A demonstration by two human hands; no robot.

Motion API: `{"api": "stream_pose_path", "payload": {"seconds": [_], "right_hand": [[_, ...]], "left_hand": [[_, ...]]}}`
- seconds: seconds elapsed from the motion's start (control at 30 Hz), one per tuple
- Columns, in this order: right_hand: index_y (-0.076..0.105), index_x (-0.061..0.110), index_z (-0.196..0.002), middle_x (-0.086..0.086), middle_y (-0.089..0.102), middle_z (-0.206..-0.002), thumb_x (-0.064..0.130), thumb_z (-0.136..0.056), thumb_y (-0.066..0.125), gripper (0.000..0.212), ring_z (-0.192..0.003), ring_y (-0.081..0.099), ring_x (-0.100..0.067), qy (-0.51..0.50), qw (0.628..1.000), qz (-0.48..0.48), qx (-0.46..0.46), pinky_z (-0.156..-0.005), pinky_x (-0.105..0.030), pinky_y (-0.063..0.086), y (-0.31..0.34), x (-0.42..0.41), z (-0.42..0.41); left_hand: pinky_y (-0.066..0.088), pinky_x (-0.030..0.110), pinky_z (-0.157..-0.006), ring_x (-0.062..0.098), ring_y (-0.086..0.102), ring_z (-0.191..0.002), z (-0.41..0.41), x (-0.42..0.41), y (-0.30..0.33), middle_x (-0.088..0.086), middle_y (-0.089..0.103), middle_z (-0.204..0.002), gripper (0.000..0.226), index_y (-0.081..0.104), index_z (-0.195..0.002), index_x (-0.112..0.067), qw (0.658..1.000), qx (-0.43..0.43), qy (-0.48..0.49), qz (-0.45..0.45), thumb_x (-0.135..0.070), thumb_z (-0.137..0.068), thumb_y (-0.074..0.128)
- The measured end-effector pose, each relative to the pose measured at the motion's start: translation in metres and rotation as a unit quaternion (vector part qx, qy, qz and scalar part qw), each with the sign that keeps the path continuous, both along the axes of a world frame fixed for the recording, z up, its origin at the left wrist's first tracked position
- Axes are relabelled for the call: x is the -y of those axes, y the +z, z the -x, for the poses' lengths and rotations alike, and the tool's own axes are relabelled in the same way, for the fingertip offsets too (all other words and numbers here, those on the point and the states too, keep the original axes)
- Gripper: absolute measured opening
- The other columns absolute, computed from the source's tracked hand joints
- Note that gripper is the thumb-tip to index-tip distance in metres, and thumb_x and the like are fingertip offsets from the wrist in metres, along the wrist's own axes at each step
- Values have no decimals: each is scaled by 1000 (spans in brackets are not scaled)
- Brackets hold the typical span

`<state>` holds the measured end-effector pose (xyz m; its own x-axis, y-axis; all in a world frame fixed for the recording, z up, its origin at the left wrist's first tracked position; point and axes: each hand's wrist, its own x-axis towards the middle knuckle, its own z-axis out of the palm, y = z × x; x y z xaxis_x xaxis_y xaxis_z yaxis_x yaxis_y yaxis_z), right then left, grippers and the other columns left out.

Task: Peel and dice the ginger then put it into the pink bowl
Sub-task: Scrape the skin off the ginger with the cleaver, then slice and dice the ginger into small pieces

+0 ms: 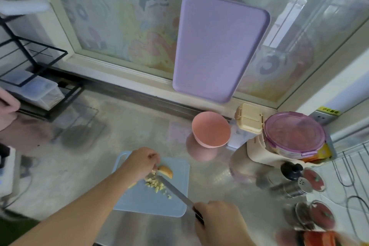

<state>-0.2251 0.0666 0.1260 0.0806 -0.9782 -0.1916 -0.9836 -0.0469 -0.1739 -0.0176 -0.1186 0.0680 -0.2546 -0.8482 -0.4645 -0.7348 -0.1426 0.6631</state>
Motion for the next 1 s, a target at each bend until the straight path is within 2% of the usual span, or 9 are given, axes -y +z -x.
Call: {"api": "stream_pose_path", "payload": {"seconds": [0.1,0.13,0.2,0.37,0.53,0.67,0.77,0.9,1.0], "right_hand": [[40,18,-76,-4,36,-57,38,-69,44,21,-55,36,-21,-98,995,0,-5,-43,-20,15,-18,-5,3],[44,15,-83,-5,46,-64,39,-73,41,26,-63,42,-23,-131,991,-37,5,-48,-24,27,-23,-7,2],[48,14,-91,-3,53,-71,44,-75,39,35,-68,47,-22,-191,979,-61,31,-56,-25,37,-28,-7,-3],[53,16,-85,-1,57,-70,45,-72,47,32,-70,58,-18,-323,938,-56,115,-58,-24,46,-30,-8,-20],[52,17,-79,1,59,-71,41,-75,51,25,-67,58,-18,-382,909,-52,155,-54,-26,43,-33,-12,-26],[52,24,-73,0,57,-68,41,-76,52,17,-60,50,-18,-407,896,-46,171,-50,-22,37,-33,-22,-31],[52,36,-62,4,51,-58,38,-78,53,16,-56,46,-13,-414,891,-53,179,-49,-19,37,-31,-24,-34],[48,21,-68,-1,50,-59,36,-79,54,19,-55,44,-15,-424,883,-50,194,-48,-19,34,-39,-24,-37],[46,14,-66,1,48,-56,29,-84,60,27,-54,46,-12,-398,880,-61,252,-51,-17,36,-48,-17,-46]], "left_hand": [[54,36,-64,19,70,-73,-3,5,-7,-1,77,-82,23,69,-94,-19,1000,14,13,6,-14,-103,48],[54,37,-67,21,70,-81,-5,6,-10,-1,76,-91,21,68,-101,-20,1000,29,1,11,-13,-102,48],[52,31,-70,17,67,-90,-7,10,-16,-4,71,-106,24,65,-115,-27,997,56,-43,38,-15,-101,49],[51,31,-90,13,59,-108,0,14,-36,-10,59,-118,24,64,-122,-29,975,68,-191,94,-22,-99,64],[52,37,-87,16,54,-111,17,15,-53,-12,54,-114,22,63,-112,-32,939,125,-296,123,-21,-94,65],[43,29,-77,18,52,-111,26,10,-63,-7,51,-115,24,54,-114,-26,916,160,-329,166,-14,-95,61],[49,35,-83,22,55,-111,29,12,-62,-3,52,-115,22,51,-116,-22,929,154,-296,161,-25,-96,60],[52,38,-75,23,61,-93,25,25,-54,0,53,-107,25,53,-112,-23,987,50,-115,101,-31,-92,65],[52,36,-80,20,60,-93,12,38,-47,4,56,-113,33,58,-127,-25,998,-4,-8,57,-34,-96,66]]}}
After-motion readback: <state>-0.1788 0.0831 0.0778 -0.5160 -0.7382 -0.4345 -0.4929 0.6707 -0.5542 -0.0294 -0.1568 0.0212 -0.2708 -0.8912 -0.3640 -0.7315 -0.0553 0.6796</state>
